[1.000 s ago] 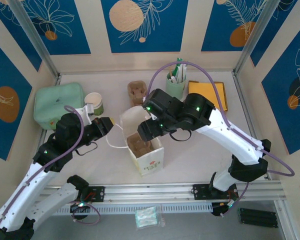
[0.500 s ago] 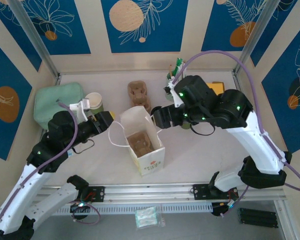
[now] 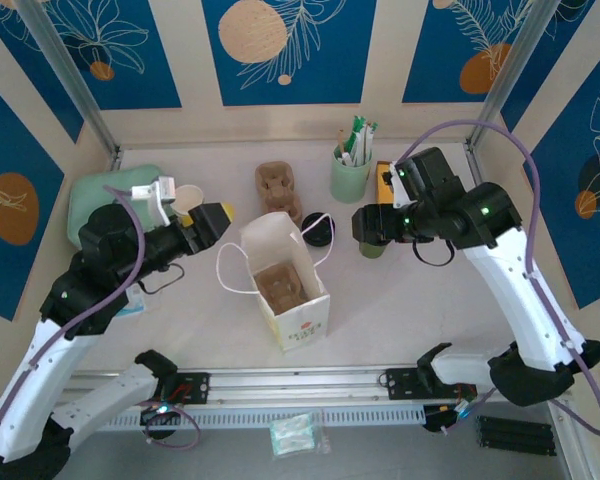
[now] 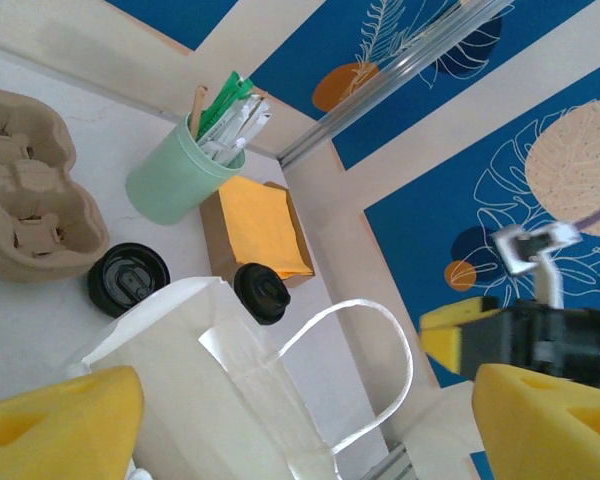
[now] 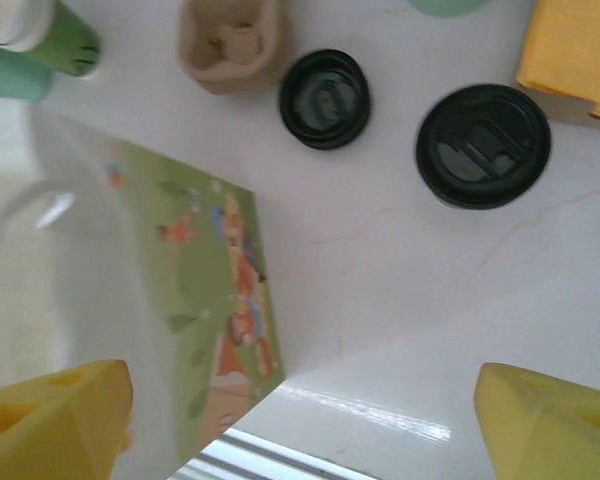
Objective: Pack the takeout coffee
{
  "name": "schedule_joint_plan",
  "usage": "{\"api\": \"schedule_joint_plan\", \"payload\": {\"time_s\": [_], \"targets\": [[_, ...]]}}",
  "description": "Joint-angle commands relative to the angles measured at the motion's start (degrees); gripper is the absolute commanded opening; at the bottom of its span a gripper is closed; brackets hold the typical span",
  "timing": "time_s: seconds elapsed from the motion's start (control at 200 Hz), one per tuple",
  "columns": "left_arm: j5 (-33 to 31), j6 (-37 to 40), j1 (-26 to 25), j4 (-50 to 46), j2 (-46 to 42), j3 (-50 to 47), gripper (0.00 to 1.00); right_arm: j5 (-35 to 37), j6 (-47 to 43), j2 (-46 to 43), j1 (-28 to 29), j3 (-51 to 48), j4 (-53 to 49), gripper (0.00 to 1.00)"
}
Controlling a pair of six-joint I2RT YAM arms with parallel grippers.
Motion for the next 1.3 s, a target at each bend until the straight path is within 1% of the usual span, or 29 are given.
{"api": "schedule_joint_plan", "payload": {"time_s": [0.0, 0.075, 0.13, 0.27, 0.395, 0.495, 0.675, 0.815, 0.995, 1.295], "targets": [[1.87, 2.0, -0.36, -1.23, 0.88, 2.13, 0.89, -2.19, -4.1, 2.08, -4.28, -4.06, 2.05, 0.9], [2.21, 2.3, -0.34, -1.57, 1.56, 2.51, 0.94, -2.45, -6.0, 4.43, -7.21, -6.44, 3.03, 0.9], [2.39, 2.48, -0.34, -1.99, 2.14, 2.75, 1.0, -2.6, -7.11, 6.4, -9.06, -7.37, 3.56, 0.9], [2.49, 3.17, -0.37, -3.57, 3.59, 3.79, 0.99, -4.25, -9.82, 12.2, -13.04, -7.54, 5.13, 0.9], [2.49, 3.88, -0.35, -5.29, 4.81, 4.94, 0.99, -6.54, -11.3, 17.87, -15.61, -5.48, 5.23, 0.9], [2.7, 4.24, -0.37, -5.8, 5.32, 5.36, 0.99, -6.77, -12.24, 22.29, -15.77, -3.15, 4.43, 0.89], [2.87, 4.08, -0.37, -5.91, 5.25, 5.08, 1.0, -4.5, -12.58, 28.46, -15.68, 0.88, 2.67, 0.86], [2.88, 3.96, -0.34, -5.98, 4.87, 4.82, 0.99, -0.27, -12.53, 31.72, -14.62, 2.91, 1.23, 0.86], [3.05, 3.98, -0.38, -5.98, 4.78, 4.64, 1.0, 3.78, -12.4, 34.43, -13.14, 4.22, 0.31, 0.86], [3.08, 3.82, -0.36, -5.27, 4.19, 4.03, 0.99, 5.11, -12.4, 36.59, -12.68, 4.43, 0.59, 0.85]]}}
